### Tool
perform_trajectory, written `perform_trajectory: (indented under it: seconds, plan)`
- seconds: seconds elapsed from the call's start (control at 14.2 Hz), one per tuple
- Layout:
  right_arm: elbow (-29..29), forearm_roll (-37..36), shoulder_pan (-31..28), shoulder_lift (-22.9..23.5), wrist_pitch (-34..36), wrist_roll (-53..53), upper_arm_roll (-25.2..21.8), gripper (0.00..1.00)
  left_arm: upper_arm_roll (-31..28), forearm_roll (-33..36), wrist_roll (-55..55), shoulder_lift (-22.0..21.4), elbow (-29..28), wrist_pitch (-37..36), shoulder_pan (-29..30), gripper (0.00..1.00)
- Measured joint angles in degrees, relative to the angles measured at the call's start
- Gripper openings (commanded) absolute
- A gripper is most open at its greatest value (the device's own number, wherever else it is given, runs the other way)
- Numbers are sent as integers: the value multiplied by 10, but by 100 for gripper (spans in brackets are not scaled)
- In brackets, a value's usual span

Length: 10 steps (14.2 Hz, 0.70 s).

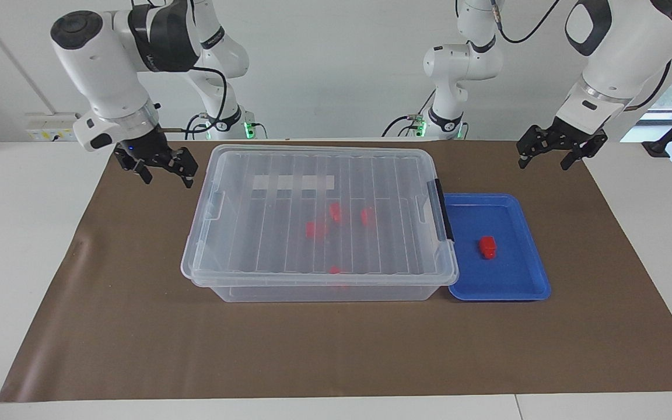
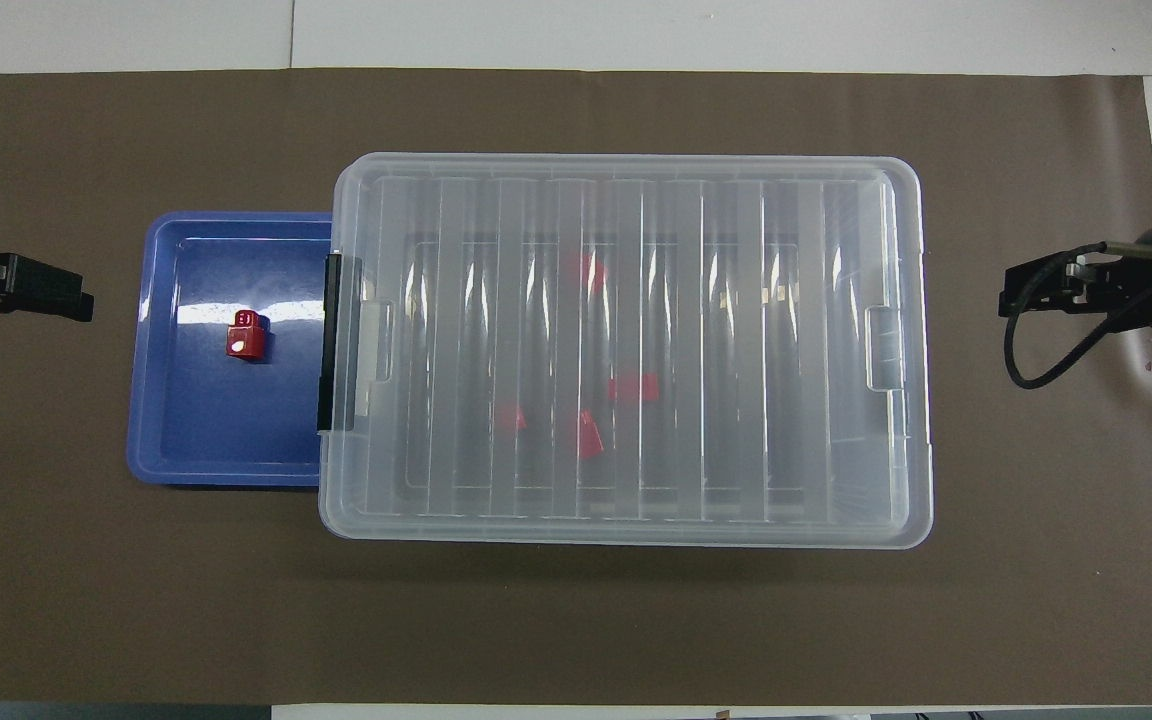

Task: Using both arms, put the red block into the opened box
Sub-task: 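Reach the right gripper to the lid edge while the left gripper nears the block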

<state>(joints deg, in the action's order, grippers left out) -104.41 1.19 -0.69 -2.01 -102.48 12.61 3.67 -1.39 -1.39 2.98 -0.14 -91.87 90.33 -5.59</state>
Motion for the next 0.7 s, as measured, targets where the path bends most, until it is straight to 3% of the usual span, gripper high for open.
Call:
perform_trajectory:
  seconds: [0.7]
  plan:
    - [-68,0,29,27,-99,47,1,100,0,0,0,0,0,2,-1,100]
